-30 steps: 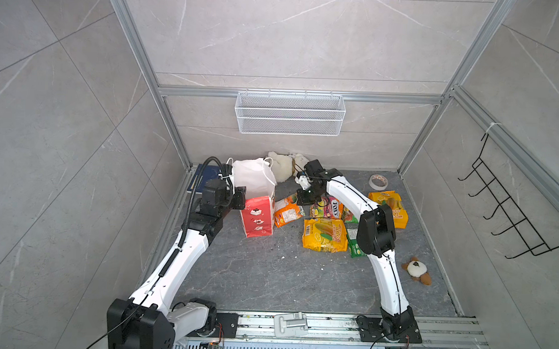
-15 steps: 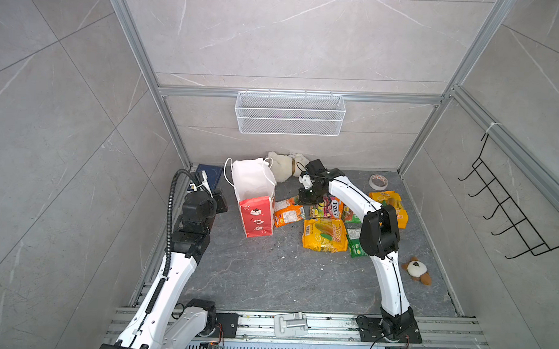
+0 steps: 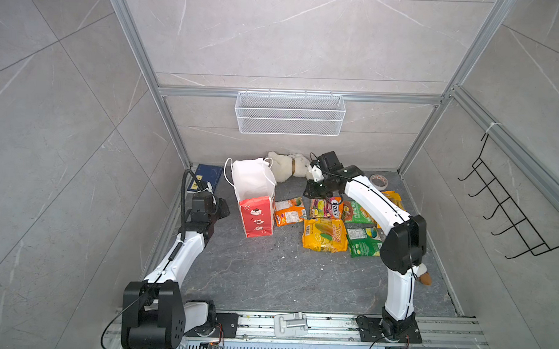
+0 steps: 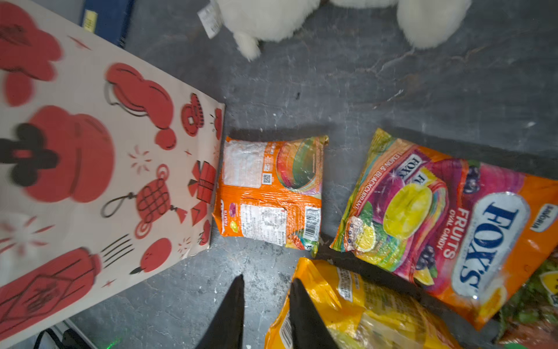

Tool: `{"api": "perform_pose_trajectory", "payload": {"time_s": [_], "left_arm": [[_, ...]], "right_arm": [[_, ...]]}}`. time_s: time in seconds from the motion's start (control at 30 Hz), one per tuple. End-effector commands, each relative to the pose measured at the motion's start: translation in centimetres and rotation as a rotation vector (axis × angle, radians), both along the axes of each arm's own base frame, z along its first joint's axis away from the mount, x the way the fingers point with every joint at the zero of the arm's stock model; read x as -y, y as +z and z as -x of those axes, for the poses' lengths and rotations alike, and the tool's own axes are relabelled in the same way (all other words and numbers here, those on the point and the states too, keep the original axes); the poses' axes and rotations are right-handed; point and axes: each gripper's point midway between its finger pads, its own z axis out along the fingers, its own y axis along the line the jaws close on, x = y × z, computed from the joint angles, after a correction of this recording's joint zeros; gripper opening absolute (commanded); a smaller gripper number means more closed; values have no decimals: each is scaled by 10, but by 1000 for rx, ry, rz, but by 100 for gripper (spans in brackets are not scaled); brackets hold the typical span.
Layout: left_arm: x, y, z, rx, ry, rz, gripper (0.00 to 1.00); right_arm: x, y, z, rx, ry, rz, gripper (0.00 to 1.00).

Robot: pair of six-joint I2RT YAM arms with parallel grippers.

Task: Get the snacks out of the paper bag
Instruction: 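Lower the orange packet beside the bag and open the right gripper, then release the bag handle with the left gripper and draw it back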

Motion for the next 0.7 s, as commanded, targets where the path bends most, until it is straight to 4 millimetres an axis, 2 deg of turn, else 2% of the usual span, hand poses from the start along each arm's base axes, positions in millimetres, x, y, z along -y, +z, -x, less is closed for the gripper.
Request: {"api": "perform_pose_trajectory", "payload": {"time_s": [0.0,0.1,0.33,0.67], "left_arm": [[13,18,-20,85,-79,26,38],[18,3,-27,58,-111,27,37],[24,-24,-41,11,-149,40,37],[26,-53,-63,-42,-166,31,37]], "right_arm": [[1,30,6,94,-13,-74,30],[9,40,13,145,-33,-86,30],[27,48,22,203,-65,-78,30],[32,49,31,227,-62,-79,30]]}}
